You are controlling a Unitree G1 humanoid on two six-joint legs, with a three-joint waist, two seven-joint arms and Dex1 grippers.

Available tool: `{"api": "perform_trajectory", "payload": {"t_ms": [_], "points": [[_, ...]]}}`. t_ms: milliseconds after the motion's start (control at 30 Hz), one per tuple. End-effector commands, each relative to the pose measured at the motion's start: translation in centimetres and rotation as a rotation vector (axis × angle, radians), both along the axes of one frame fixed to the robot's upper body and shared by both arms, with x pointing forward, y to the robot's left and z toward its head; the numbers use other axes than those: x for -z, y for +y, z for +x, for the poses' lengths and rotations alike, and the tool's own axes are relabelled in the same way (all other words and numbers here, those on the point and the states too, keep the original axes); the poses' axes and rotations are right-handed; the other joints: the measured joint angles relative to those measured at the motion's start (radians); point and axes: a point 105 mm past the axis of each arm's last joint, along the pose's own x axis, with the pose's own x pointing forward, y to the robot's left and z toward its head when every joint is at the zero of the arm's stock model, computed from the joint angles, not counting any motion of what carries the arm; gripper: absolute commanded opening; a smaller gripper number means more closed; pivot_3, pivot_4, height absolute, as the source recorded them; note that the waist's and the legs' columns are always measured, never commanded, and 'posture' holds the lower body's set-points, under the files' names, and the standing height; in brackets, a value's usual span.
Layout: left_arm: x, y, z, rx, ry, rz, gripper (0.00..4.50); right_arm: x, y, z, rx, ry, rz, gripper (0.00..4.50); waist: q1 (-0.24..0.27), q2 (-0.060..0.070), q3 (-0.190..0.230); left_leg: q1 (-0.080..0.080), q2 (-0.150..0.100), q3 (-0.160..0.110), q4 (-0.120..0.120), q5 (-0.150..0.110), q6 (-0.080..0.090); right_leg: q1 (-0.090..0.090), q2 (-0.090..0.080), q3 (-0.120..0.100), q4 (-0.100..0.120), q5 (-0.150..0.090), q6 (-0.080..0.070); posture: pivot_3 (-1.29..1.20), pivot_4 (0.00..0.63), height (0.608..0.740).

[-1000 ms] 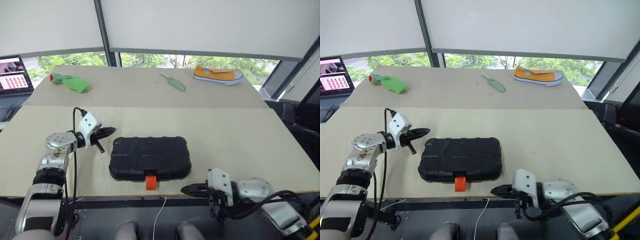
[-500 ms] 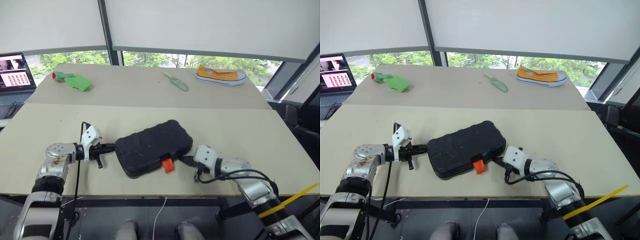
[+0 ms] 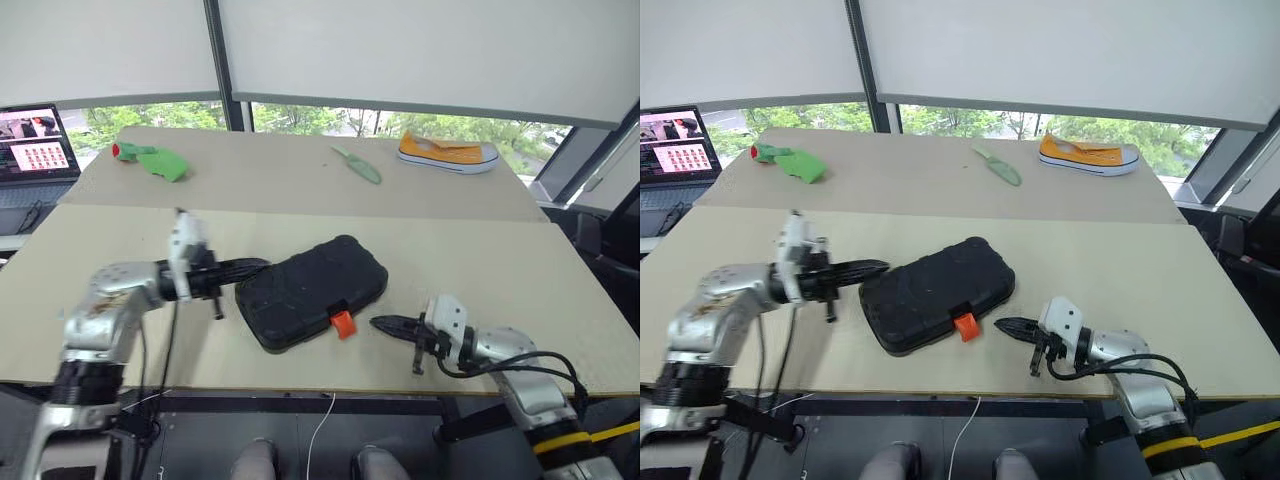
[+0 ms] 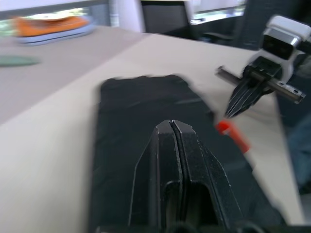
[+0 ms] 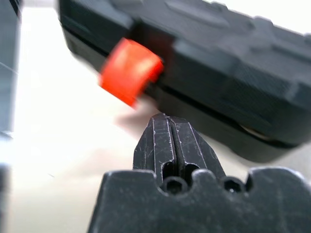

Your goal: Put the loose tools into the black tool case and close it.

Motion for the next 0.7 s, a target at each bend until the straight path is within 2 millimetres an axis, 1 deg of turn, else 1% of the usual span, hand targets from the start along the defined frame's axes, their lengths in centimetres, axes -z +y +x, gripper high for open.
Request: {"api": "perform_trajectory", "payload": {"t_ms": [33, 100, 133, 167, 233, 300, 333, 367, 500, 700], "points": [[4.4, -1.1, 1.3, -0.058, 0.018, 0.245, 0.07, -0.8, 1.7, 0.0, -0.009, -0.024, 0.033, 0.0, -0.009, 0.0, 0.0, 0.001, 0.0, -0.001, 0.0, 0.0, 0.0, 0.0, 0.001, 0.001, 0.0, 0.0, 0.0, 0.0, 0.15, 0.74], [7.2, -1.1, 1.1, -0.032, 0.021, 0.361, 0.07, 0.0, 2.3, 0.2, -0.005, -0.023, 0.006, 0.0, -0.011, 0.002, -0.003, 0.001, 0.0, -0.003, 0.0, 0.0, 0.0, 0.0, 0.003, 0.001, 0.0, 0.0, 0.0, 0.0, 0.15, 0.74], [8.3, -1.3, 0.8, -0.022, 0.043, 0.377, 0.07, 0.6, 2.6, 0.6, 0.011, -0.012, 0.001, 0.0, -0.011, 0.006, -0.006, 0.001, 0.0, -0.004, 0.0, 0.0, 0.0, 0.001, 0.003, 0.001, 0.0, 0.0, -0.001, 0.0, 0.15, 0.74], [8.9, -1.5, 0.7, -0.031, 0.068, 0.368, 0.07, 1.0, 2.8, 1.0, 0.028, -0.008, 0.002, 0.0, -0.011, 0.009, -0.009, 0.003, 0.0, -0.004, -0.001, 0.0, 0.0, 0.002, 0.003, 0.001, -0.001, 0.0, -0.001, 0.0, 0.15, 0.74], [9.0, -2.0, 0.7, -0.04, 0.085, 0.328, 0.07, 1.3, 3.1, 1.6, 0.05, -0.001, 0.012, 0.0, -0.011, 0.012, -0.013, 0.008, 0.0, -0.004, -0.002, 0.0, 0.0, 0.007, 0.003, 0.001, -0.001, -0.001, -0.002, 0.0, 0.15, 0.74], [8.8, -2.0, 0.8, -0.044, 0.084, 0.314, 0.07, 1.7, 3.7, 1.7, 0.04, 0.002, 0.009, 0.0, -0.009, 0.014, -0.014, 0.014, 0.0, -0.004, -0.002, 0.0, 0.0, 0.012, 0.002, 0.001, -0.001, -0.006, -0.001, 0.0, 0.15, 0.74], [8.8, -1.8, 0.8, -0.049, 0.081, 0.316, 0.07, 1.9, 4.1, 1.7, 0.026, 0.005, 0.007, 0.0, -0.01, 0.014, -0.014, 0.017, 0.0, -0.004, -0.003, -0.001, -0.001, 0.015, 0.002, 0.001, -0.001, -0.008, -0.002, 0.0, 0.15, 0.74], [8.8, -1.7, 0.9, -0.053, 0.08, 0.319, 0.07, 2.0, 4.3, 1.7, 0.02, 0.008, 0.003, 0.0, -0.011, 0.014, -0.015, 0.018, 0.0, -0.004, -0.003, -0.005, -0.007, 0.016, 0.001, 0.001, -0.001, -0.009, -0.003, 0.0, 0.15, 0.74], [8.6, -1.2, 1.2, -0.069, 0.074, 0.322, 0.07, 2.6, 5.2, 1.7, 0.003, 0.025, -0.004, 0.0, -0.013, 0.016, -0.017, 0.018, 0.0, -0.004, -0.003, -0.005, -0.007, 0.016, 0.002, 0.001, -0.001, -0.009, -0.003, 0.0, 0.15, 0.74], [8.8, -0.8, 1.4, -0.09, 0.077, 0.322, 0.07, 1.8, 6.7, 2.0, -0.007, 0.02, 0.063, 0.0, -0.015, 0.016, -0.017, 0.019, 0.0, -0.004, -0.003, -0.005, -0.007, 0.016, 0.002, 0.001, -0.001, -0.008, -0.003, 0.0, 0.15, 0.74]]}}
